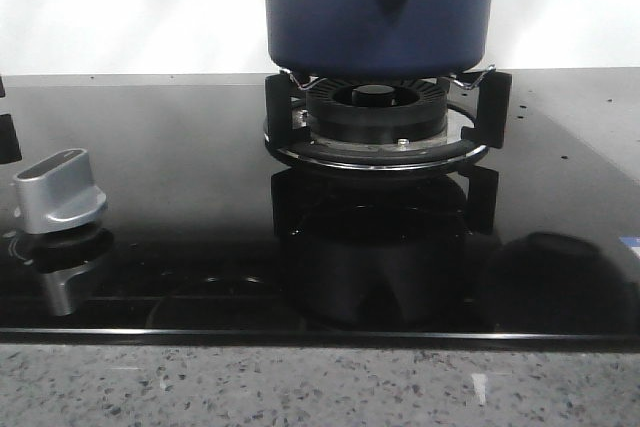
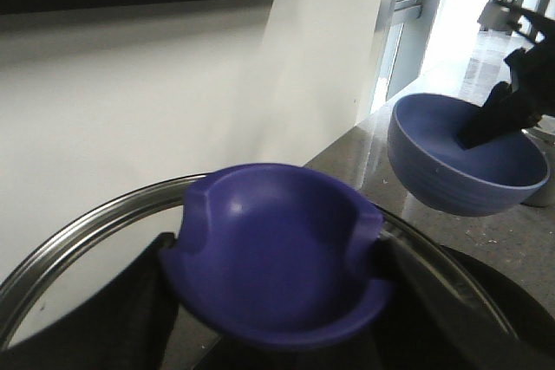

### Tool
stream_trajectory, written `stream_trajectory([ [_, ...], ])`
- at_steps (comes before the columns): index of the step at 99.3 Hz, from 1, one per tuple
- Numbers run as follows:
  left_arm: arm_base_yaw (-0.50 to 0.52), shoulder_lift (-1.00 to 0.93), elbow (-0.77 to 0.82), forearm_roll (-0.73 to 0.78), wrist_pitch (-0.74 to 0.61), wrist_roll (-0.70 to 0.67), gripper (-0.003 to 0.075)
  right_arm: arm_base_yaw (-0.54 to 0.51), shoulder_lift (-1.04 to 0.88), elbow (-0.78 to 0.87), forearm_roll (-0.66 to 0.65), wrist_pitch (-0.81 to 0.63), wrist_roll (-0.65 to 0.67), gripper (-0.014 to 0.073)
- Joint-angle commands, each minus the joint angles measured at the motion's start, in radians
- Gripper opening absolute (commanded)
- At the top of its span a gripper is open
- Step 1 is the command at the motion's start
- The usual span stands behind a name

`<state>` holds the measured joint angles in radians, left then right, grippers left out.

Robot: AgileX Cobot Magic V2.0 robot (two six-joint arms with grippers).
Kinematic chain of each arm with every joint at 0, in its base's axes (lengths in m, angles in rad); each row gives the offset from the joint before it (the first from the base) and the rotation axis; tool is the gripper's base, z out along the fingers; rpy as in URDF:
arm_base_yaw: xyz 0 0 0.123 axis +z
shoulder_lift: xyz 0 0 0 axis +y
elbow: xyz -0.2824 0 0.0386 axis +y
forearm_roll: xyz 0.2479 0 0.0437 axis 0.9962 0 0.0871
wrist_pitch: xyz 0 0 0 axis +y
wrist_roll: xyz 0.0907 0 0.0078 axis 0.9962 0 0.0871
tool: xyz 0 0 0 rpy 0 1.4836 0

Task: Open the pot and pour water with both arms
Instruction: 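Grasp the light blue bowl rim with the right gripper and lift it, then tilt the bowl over the open pot with the right gripper to pour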

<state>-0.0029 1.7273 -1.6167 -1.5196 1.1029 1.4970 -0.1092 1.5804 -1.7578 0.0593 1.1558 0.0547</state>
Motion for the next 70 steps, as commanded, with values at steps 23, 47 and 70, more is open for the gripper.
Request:
stream_trajectory([
  [23,0.001,-0.059,-0.039,-0.1,0.012,-0.009,0.0253,0.18,0.043,-0.202,0.016,-0.055,-0.007,-0.0063],
  [47,0.001,-0.059,-0.039,-0.1,0.012,-0.009,0.0253,0.27,0.092,-0.231,0.016,-0.138,-0.009,-0.0063],
  [70,0.001,-0.059,-0.039,-0.1,0.01,-0.009,0.0299,0.311,0.094,-0.231,0.016,-0.226,-0.055,-0.0063],
])
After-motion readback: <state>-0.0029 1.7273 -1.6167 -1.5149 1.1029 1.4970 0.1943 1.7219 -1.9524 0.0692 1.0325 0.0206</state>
